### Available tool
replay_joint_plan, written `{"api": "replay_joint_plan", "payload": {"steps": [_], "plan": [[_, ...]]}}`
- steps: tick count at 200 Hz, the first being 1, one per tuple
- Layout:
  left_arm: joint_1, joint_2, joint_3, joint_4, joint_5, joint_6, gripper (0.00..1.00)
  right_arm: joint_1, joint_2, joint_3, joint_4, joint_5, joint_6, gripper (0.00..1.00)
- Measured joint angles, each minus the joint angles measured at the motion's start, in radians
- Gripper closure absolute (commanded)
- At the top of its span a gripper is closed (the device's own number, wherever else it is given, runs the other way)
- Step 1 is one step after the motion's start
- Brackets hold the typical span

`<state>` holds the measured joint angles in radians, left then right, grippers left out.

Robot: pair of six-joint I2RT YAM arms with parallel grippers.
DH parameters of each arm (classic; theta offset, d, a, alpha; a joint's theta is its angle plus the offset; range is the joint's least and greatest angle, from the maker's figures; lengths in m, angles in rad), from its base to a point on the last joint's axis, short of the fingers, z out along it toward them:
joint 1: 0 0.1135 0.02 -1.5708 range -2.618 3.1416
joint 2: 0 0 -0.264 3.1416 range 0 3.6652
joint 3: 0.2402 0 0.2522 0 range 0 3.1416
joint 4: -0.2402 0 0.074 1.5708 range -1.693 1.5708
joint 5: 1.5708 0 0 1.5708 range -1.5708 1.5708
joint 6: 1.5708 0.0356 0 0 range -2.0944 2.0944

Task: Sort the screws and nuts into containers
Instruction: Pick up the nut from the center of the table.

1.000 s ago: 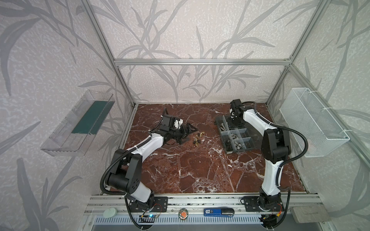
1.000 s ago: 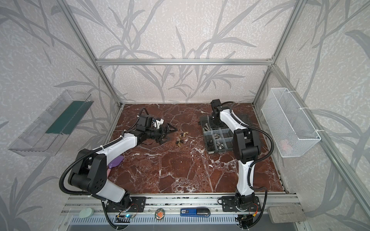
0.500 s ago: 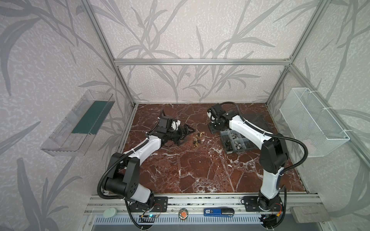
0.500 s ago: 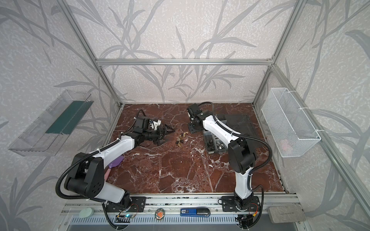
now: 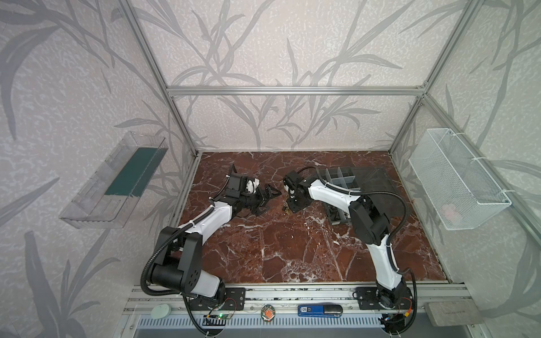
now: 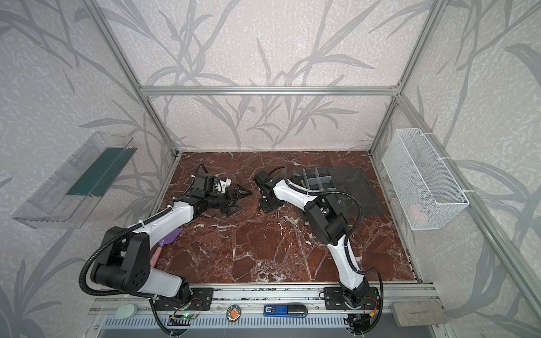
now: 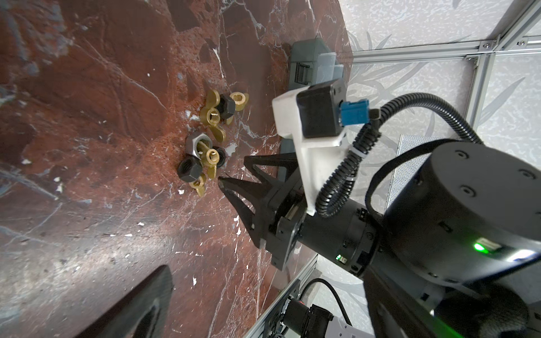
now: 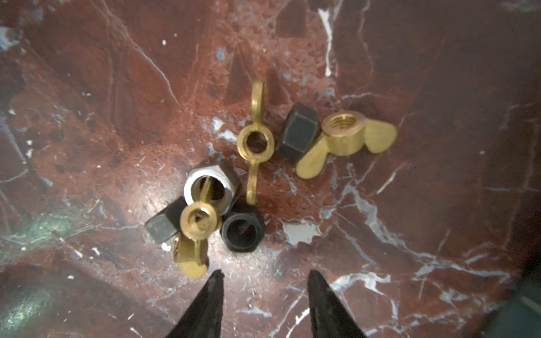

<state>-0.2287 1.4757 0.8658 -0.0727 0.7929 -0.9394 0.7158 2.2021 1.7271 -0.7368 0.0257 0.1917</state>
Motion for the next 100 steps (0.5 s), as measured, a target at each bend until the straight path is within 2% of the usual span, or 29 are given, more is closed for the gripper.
{"api": "replay_joint_plan", "payload": {"steps": [58,100], "plan": [[0.0,0.0,0.0,0.003,0.005,0.0,0.0,0.003,0.056,0.047,0.011,-0.001,0.002,0.54],[0.0,0.0,0.0,0.003,0.006,0.0,0.01,0.003,0.081,0.082,0.011,-0.001,0.004,0.62]]}}
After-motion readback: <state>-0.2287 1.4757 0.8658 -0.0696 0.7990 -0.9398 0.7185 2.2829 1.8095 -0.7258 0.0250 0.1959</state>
